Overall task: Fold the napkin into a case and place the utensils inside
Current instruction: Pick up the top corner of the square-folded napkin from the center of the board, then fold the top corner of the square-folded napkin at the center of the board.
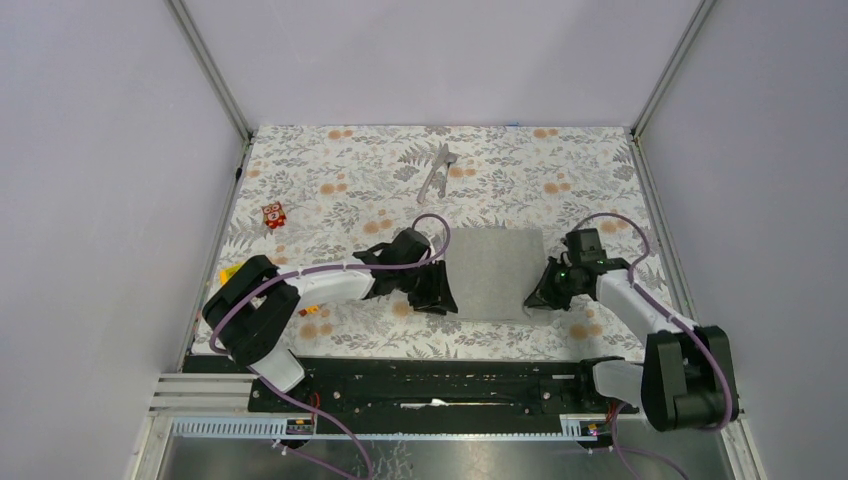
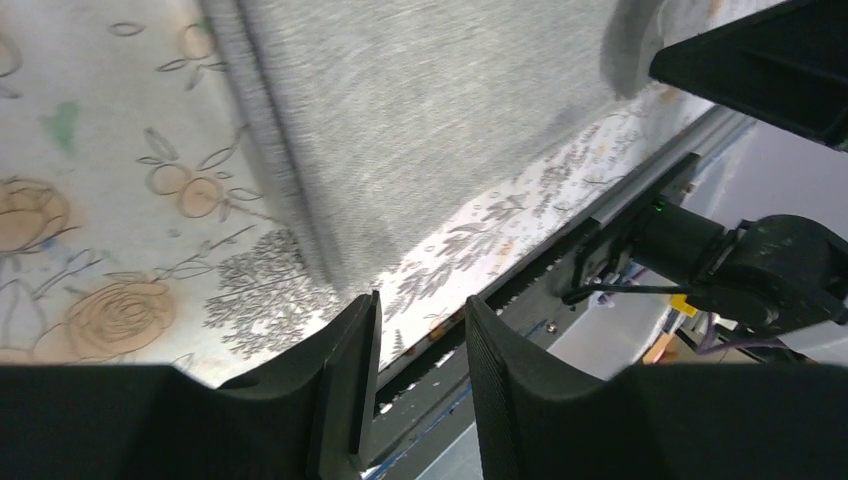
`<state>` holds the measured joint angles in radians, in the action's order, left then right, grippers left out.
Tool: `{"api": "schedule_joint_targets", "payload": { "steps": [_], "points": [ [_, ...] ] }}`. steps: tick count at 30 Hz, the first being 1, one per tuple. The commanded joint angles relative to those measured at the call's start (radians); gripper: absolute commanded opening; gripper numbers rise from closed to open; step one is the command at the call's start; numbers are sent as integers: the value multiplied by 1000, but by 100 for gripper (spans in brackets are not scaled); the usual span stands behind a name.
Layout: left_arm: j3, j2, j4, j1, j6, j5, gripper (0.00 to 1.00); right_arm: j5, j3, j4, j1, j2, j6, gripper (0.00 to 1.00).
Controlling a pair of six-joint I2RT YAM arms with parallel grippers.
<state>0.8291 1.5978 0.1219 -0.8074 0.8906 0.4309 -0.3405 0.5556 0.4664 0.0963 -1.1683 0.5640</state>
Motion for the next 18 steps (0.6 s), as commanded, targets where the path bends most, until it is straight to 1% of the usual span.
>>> {"api": "schedule_joint_targets", "payload": {
  "steps": [1,4,11,16,18],
  "points": [
    [-18,-14,5,11,-12,-59,39,-100,59,-110,86,-131,-39,0],
    [-33,-2,-2,11,-10,-76,35,-131,117,-183,125,-231,-26,0],
    [-59,33,-5,11,-4,-110,26,-199,317,-347,216,-475,51,0],
    [-89,36,-10,11,15,-125,24,-230,445,-433,245,-646,101,0],
    [-100,35,-15,11,23,-130,24,-235,488,-456,250,-688,121,0]
  ]
}}
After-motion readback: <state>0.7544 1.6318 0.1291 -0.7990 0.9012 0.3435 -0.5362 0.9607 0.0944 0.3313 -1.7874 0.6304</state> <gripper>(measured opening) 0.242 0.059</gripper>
